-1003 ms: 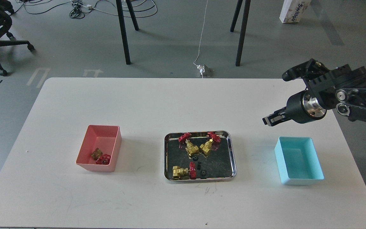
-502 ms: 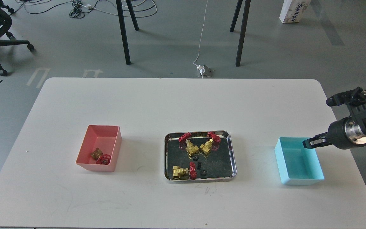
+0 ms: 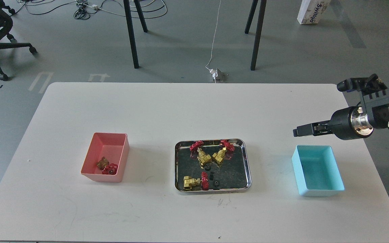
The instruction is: Place valve in pink box and gear in blue box
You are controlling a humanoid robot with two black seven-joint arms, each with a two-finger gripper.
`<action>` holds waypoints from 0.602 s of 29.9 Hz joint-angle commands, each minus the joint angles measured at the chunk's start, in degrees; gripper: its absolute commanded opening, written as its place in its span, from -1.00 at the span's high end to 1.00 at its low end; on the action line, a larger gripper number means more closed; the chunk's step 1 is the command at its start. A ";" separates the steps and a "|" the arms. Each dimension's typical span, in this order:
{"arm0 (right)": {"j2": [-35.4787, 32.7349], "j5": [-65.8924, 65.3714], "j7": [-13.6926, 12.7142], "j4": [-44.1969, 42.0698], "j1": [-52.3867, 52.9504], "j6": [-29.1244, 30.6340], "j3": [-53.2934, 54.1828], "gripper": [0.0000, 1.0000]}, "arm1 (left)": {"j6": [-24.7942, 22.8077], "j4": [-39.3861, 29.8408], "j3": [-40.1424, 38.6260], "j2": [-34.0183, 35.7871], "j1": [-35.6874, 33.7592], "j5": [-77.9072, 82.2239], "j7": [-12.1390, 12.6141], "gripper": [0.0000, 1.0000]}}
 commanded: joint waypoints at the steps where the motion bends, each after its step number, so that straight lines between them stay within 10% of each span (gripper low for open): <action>1: -0.37 13.93 0.00 -2.76 -0.65 -5.26 10.89 -0.89 | 0.08 -0.01 0.22 -0.86 -0.08 -0.16 0.20 -0.87; 18: 15.09 41.30 -4.31 -27.38 0.23 -46.15 32.46 -0.93 | 2.54 0.61 1.97 -10.88 1.68 0.10 2.40 -0.87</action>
